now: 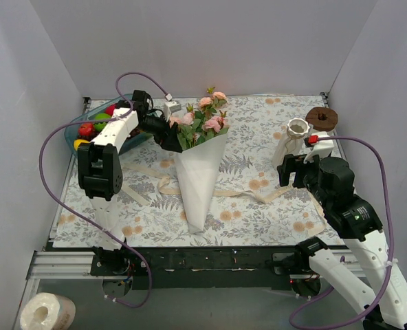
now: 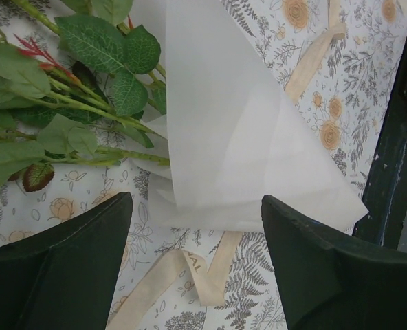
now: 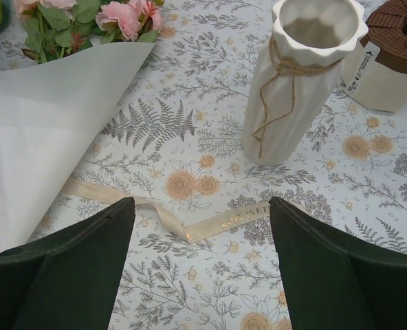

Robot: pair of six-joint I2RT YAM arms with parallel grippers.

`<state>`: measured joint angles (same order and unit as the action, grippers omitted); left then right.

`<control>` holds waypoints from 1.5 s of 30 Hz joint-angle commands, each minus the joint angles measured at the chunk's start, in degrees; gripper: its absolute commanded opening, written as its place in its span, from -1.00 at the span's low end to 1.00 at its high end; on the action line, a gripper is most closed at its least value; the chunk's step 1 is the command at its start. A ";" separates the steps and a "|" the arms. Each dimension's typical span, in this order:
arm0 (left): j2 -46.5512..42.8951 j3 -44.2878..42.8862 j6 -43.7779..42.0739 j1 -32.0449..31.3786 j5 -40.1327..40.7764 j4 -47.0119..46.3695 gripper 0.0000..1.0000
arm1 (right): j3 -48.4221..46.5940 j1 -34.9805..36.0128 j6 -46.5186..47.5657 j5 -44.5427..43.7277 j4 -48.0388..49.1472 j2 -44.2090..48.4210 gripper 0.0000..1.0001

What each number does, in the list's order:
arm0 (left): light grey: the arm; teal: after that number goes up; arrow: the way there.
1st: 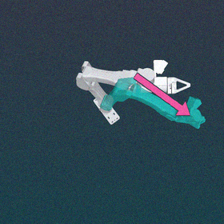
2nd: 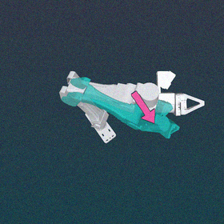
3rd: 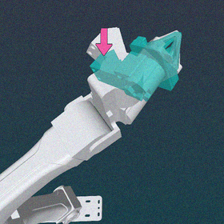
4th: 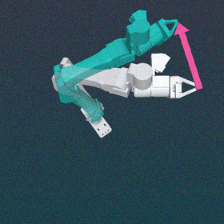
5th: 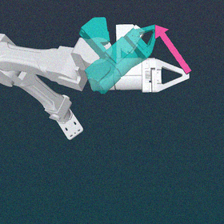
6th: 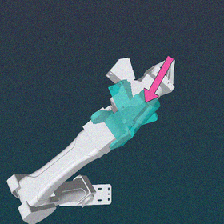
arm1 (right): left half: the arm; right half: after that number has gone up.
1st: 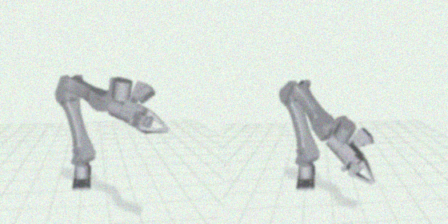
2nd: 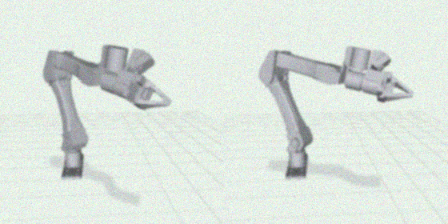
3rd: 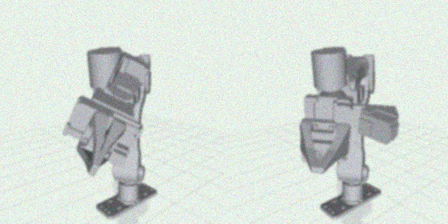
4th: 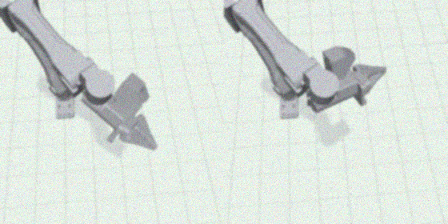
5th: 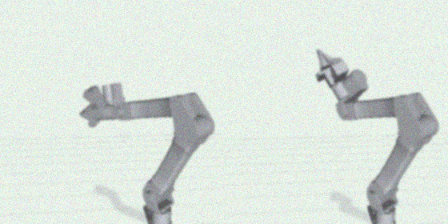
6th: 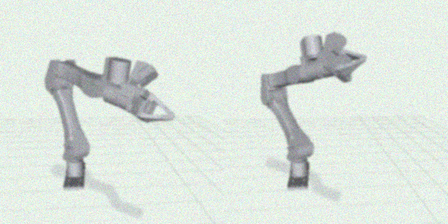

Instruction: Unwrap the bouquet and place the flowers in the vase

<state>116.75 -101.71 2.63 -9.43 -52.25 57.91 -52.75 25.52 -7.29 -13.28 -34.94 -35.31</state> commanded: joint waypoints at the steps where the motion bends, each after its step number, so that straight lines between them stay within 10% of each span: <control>1: 1.11 1.86 -6.23 -0.85 -5.32 3.17 0.48 | 0.72 0.15 -0.18 0.36 1.80 0.33 0.73; 14: 2.17 4.77 -4.13 -0.94 -3.39 -0.61 0.27 | 0.81 0.15 -0.45 0.89 2.95 -1.08 0.65; 17: 4.80 0.75 -7.02 -1.03 -4.09 4.74 -0.48 | 0.81 0.15 -0.53 0.80 3.03 -1.43 0.62; 20: 7.35 -2.78 -9.75 -1.03 -4.53 10.37 -0.80 | 0.90 0.15 -0.45 0.89 3.21 -1.87 0.60; 45: -3.01 -14.57 -4.40 -9.28 -5.06 16.36 -0.76 | 0.63 0.15 -1.06 2.38 3.56 -1.08 0.57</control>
<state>120.05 -114.50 -4.43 -15.53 -56.88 74.39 -51.68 25.52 -7.64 -11.70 -34.28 -37.43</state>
